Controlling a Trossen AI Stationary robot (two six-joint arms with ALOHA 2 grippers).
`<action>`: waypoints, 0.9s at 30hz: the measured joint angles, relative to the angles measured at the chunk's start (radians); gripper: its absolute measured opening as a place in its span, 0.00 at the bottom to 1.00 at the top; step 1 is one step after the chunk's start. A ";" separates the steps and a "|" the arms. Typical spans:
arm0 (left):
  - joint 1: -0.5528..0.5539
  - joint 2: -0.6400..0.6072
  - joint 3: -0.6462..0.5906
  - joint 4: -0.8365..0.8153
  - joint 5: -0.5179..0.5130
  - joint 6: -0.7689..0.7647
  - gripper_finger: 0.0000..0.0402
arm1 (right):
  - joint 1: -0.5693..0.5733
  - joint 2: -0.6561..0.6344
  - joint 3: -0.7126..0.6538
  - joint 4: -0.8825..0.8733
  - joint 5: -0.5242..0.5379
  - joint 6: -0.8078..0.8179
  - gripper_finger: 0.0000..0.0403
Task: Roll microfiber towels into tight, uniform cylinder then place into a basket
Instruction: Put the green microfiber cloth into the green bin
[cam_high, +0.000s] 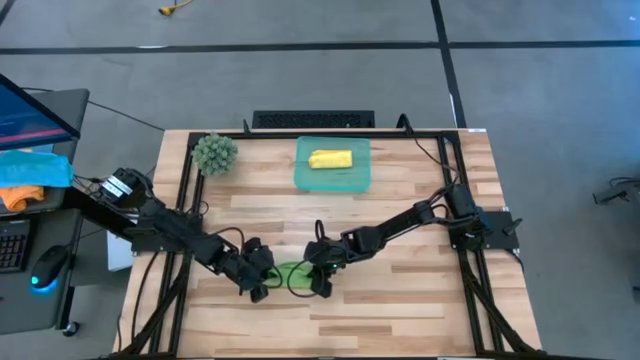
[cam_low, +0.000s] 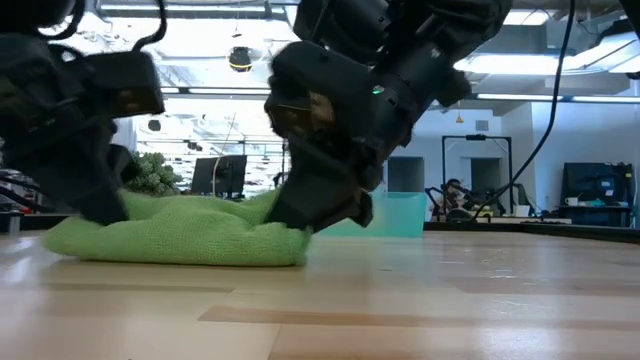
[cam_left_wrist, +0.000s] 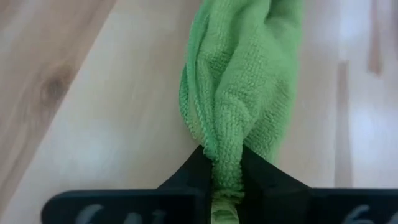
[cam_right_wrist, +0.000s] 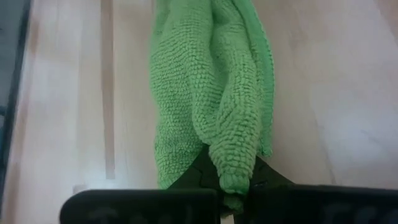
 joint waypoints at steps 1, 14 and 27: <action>0.007 0.000 0.007 0.004 0.002 0.010 0.05 | 0.001 -0.007 -0.002 -0.015 0.004 -0.009 0.05; 0.161 -0.039 0.170 -0.135 0.041 0.300 0.05 | 0.027 -0.153 -0.003 -0.309 0.277 -0.036 0.05; 0.385 -0.056 0.176 -0.119 0.026 0.575 0.06 | -0.035 -0.266 -0.003 -0.484 0.418 -0.095 0.05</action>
